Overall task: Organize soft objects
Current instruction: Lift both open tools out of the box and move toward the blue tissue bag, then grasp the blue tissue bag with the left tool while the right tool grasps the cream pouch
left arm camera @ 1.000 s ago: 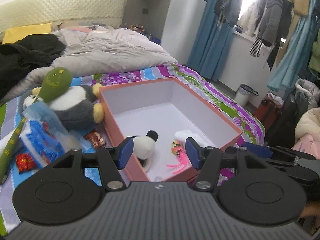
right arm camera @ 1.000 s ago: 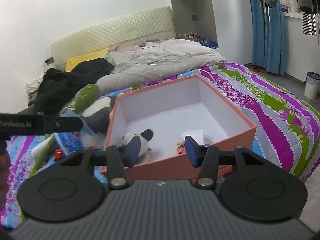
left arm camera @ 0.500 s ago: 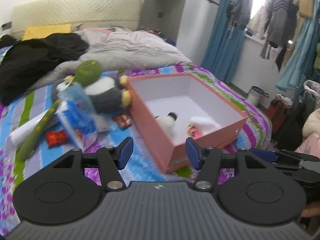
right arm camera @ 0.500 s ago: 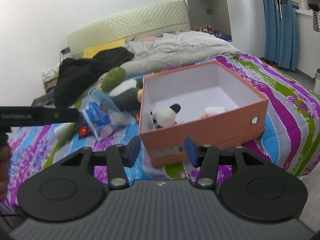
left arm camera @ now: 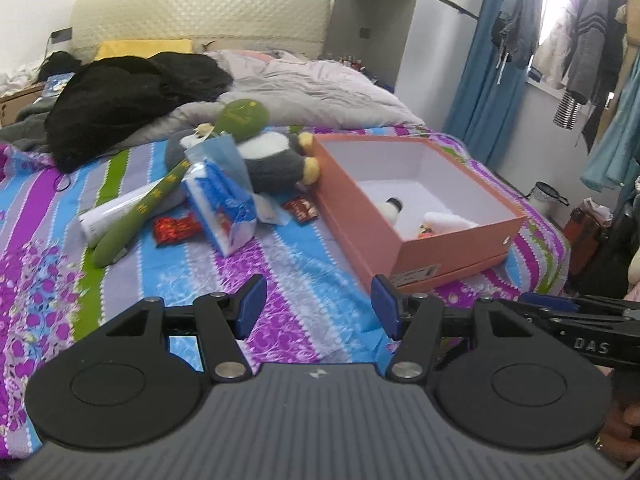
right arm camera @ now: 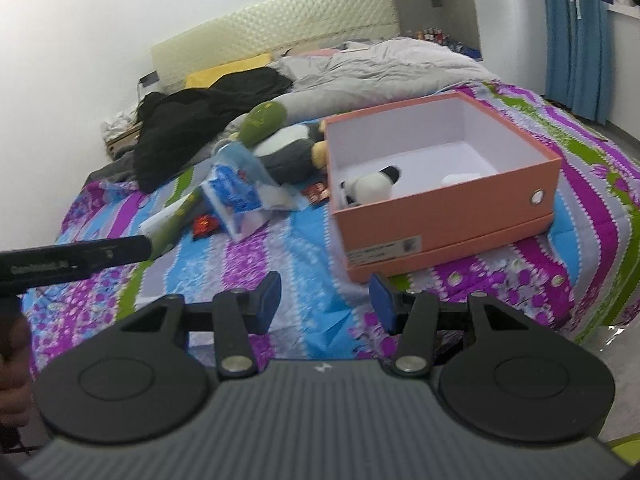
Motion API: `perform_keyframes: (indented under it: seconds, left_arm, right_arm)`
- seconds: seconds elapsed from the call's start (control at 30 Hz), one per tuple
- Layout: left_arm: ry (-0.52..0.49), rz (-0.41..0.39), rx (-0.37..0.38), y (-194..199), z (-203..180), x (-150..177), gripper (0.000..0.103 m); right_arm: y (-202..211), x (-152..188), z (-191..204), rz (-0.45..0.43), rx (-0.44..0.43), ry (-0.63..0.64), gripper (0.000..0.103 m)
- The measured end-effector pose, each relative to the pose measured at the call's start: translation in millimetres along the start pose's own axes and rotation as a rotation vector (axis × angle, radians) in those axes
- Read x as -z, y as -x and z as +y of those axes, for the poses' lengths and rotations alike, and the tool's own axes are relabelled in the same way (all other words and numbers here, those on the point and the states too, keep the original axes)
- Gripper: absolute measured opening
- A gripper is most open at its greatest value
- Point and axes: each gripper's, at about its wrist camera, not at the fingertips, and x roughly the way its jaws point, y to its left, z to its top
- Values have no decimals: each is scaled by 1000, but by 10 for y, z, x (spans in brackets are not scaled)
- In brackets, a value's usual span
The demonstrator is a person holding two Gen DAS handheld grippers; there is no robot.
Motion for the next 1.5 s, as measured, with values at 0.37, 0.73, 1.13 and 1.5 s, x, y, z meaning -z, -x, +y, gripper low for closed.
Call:
perform_keyframes:
  seconds: [0.37, 0.73, 1.13, 1.5]
  left_arm:
    - [88, 40, -53, -304, 434, 112, 63]
    - [200, 67, -58, -939, 883, 67, 64]
    - [388, 8, 15, -1878, 1445, -321, 63]
    - [385, 41, 87, -2507, 1558, -534, 53]
  right_arm:
    - [-366, 10, 215, 51, -26, 38, 52]
    - [-1190, -189, 499, 69, -86, 110, 52]
    - [-2314, -330, 657, 88, -49, 222, 51]
    - [-3098, -448, 799, 79, -7, 391, 32]
